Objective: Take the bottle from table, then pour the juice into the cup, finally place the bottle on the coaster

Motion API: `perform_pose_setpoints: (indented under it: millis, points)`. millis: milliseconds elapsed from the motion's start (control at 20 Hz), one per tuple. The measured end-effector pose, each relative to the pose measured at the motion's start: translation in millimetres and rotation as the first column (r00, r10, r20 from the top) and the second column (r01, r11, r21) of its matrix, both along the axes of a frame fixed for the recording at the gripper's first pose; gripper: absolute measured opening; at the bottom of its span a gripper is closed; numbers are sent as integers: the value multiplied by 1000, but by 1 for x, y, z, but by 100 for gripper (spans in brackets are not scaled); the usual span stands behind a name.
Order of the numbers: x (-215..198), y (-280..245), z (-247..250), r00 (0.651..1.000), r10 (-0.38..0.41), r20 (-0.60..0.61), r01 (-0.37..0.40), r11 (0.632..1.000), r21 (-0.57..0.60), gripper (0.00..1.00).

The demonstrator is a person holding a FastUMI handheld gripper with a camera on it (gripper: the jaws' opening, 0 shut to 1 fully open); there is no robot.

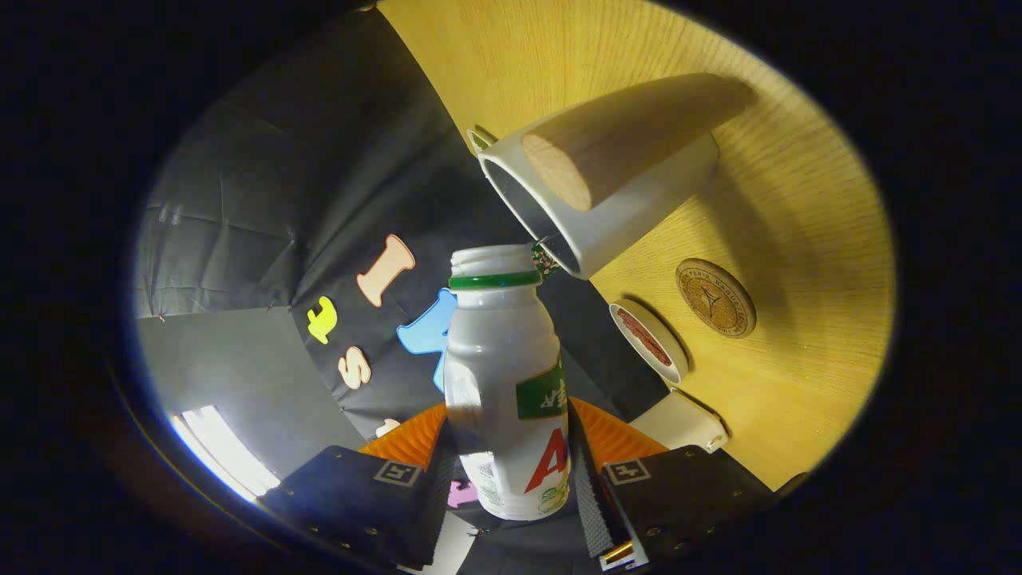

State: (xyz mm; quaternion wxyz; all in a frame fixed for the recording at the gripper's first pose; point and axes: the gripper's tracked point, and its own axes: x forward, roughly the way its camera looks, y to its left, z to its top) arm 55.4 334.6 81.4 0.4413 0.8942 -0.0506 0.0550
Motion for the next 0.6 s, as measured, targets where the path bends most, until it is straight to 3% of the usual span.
perform_pose_setpoints:
  millis: [600]
  points:
    - [0, -15, 14, 999, -41, 15, 40, 996, 83, 68]
